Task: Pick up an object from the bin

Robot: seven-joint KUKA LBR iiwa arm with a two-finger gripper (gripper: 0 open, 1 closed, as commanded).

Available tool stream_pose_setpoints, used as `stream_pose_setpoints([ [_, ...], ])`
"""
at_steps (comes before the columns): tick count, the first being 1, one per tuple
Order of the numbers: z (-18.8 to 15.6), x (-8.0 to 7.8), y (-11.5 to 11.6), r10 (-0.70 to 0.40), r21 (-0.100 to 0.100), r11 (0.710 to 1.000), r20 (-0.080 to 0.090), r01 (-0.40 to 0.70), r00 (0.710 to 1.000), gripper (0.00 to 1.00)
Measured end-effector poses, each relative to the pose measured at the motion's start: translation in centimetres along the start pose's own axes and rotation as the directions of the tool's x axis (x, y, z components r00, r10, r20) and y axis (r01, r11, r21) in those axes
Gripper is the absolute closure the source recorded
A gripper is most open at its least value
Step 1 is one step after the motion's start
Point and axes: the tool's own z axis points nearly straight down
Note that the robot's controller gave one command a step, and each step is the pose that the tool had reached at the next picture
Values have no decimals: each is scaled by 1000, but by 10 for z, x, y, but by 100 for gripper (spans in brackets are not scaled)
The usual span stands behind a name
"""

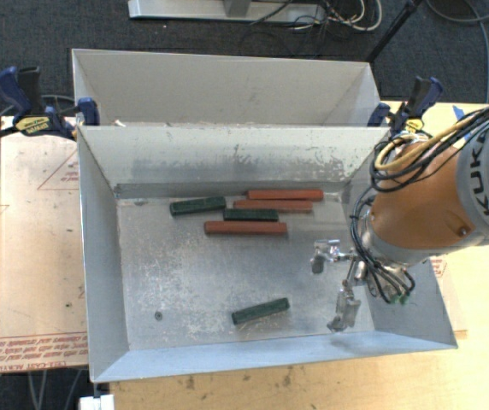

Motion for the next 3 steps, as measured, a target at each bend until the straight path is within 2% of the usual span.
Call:
stream_pose_setpoints([
  [1,62,2,56,-58,3,998,15,58,998,0],
  [2,61,5,53,-54,4,999,3,54,999,100],
  [3,-80,-5,44,-69,6,998,10,69,998,100],
])
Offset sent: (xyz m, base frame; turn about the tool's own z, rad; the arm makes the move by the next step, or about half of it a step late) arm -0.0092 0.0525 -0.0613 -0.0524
